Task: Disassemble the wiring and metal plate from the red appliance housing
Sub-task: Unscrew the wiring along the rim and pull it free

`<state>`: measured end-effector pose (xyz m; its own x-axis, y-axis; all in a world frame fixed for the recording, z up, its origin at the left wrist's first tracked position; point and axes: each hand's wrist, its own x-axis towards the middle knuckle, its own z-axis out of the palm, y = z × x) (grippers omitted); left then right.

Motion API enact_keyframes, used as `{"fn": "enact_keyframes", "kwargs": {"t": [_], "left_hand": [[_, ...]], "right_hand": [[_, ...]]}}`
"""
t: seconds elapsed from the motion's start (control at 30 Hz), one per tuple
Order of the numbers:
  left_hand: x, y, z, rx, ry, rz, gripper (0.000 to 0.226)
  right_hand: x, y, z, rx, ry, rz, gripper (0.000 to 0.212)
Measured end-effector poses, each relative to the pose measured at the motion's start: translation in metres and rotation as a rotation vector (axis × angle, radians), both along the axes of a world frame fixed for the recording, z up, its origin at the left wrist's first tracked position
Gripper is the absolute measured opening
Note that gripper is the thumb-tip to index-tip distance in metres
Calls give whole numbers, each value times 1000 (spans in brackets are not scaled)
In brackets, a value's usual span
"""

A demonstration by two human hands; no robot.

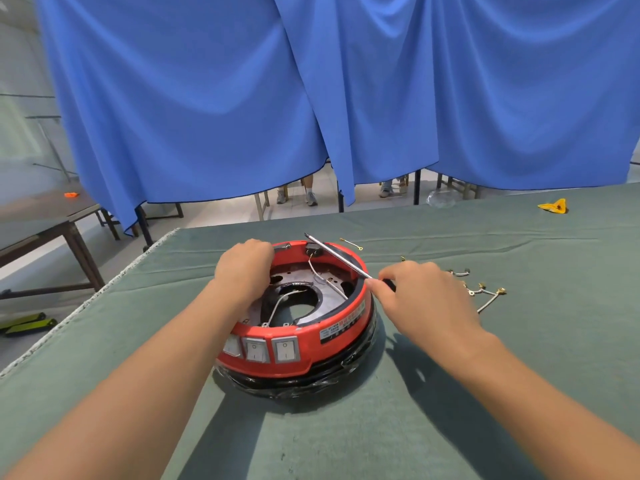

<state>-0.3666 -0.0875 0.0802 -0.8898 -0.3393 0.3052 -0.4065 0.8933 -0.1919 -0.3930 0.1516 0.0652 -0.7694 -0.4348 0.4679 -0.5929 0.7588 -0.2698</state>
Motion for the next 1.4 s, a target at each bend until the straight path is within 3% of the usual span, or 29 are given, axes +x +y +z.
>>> {"fn": "enact_keyframes", "kwargs": {"t": [0.1, 0.23, 0.37, 0.5, 0.6, 0.7, 0.83, 0.93, 1.2, 1.4], "left_hand": [[4, 1, 3, -211, -93, 13, 23], [12, 1, 4, -327, -203, 16, 25], [21, -2, 14, -327, -143, 49, 19], [13, 5, 34, -449, -97, -48, 14], [9, 17, 39, -409, -187, -62, 25], [12, 19, 49, -392, -229, -91, 29], [13, 18, 61, -80, -95, -169, 20], [-2, 27, 55, 106, 31, -240, 25], [-92, 44, 22, 77, 97, -313, 20], [-134, 28, 15, 130, -9, -178, 20]], "right_hand": [[-2, -1, -6, -63, -20, -6, 38], [-6, 0, -9, -109, -71, -11, 38], [-11, 8, -11, -174, -195, -19, 38], [-23, 12, -9, -361, -365, 12, 31], [-34, 12, -11, -466, -390, 49, 31], [-39, 8, -18, -421, -393, 69, 30], [-45, -1, -21, -484, -426, 87, 32], [-49, -2, -21, -563, -440, 86, 33], [-64, 8, -34, -747, -552, 0, 27], [-75, 13, -38, -878, -562, -93, 26]]}}
